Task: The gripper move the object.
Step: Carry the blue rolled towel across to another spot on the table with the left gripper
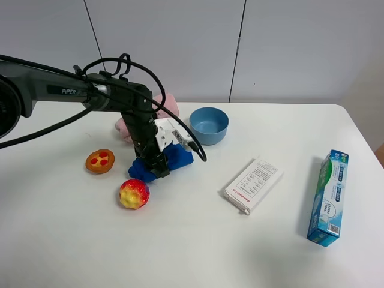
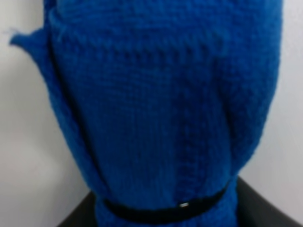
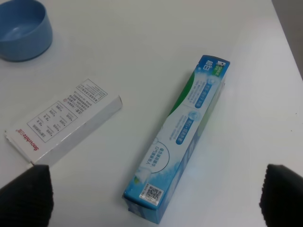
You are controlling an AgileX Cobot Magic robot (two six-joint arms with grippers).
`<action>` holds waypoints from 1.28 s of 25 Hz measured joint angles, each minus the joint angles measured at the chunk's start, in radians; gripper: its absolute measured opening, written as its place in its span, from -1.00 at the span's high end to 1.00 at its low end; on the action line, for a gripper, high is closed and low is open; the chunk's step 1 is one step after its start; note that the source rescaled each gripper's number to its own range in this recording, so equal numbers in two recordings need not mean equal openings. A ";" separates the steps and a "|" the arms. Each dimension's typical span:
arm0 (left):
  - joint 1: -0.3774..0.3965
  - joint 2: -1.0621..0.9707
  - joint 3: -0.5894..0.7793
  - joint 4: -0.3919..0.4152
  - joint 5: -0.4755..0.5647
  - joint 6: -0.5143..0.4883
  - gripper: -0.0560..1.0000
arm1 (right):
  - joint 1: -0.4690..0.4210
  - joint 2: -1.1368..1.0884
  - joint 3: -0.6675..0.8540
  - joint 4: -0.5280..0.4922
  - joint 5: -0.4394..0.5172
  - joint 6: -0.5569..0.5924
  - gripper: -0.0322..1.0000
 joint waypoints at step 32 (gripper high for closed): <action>0.345 -0.431 -0.279 0.116 0.439 -0.536 0.88 | 0.000 0.000 0.000 0.000 0.000 0.001 -1.00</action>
